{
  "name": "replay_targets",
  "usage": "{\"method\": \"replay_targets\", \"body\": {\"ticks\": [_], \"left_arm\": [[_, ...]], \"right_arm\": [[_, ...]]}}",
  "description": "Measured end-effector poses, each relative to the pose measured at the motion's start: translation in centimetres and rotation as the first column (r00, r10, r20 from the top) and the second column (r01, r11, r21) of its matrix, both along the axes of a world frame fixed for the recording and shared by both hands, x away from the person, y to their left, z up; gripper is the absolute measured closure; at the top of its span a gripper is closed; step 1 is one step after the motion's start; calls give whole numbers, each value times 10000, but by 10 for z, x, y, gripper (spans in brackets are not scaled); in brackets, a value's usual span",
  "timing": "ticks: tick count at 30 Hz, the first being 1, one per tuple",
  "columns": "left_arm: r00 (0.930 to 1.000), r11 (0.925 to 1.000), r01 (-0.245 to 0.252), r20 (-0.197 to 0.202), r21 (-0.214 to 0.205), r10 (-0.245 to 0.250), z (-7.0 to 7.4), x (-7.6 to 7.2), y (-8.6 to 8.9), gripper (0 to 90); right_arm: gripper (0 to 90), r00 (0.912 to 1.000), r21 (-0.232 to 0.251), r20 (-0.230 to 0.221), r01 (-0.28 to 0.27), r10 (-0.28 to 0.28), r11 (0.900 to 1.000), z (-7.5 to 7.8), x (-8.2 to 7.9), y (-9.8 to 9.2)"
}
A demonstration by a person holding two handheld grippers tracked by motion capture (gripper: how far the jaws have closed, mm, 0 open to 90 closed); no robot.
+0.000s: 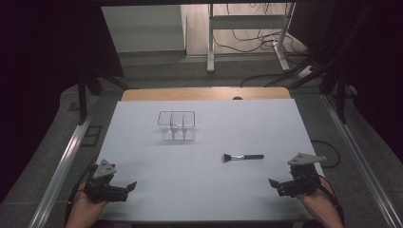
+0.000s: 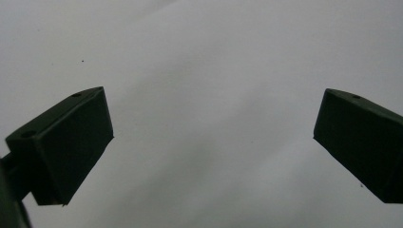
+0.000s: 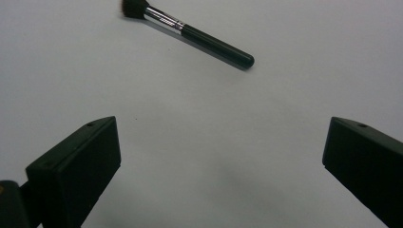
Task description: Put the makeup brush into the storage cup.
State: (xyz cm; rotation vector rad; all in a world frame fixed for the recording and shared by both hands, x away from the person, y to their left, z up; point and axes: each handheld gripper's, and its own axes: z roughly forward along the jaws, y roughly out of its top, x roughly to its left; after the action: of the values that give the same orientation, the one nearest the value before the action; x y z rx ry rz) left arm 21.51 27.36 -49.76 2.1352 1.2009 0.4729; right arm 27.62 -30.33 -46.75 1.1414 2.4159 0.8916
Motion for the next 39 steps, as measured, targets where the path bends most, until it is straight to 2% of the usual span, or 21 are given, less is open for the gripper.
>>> {"method": "replay_targets", "body": {"ticks": [6,11,18,29,39], "left_arm": [[10000,10000,-48,-7,25,48,0,0,0,0],[10000,10000,-50,-10,65,50,0,0,0,0],[10000,9999,-62,-32,94,62,0,0,0,0],[10000,9998,-84,-51,164,85,-1,0,0,0],[10000,9999,-66,-52,140,67,-1,0,-1,0]], "right_arm": [[0,9996,192,-284,-20,25,9998,1,6,3],[0,9995,298,-307,-50,59,9995,2,9,5],[0,9992,117,-363,-186,190,9998,3,18,12],[0,9976,82,-691,20,-14,10000,2,31,16],[0,9980,-276,-622,-149,132,9995,3,40,22]]}}
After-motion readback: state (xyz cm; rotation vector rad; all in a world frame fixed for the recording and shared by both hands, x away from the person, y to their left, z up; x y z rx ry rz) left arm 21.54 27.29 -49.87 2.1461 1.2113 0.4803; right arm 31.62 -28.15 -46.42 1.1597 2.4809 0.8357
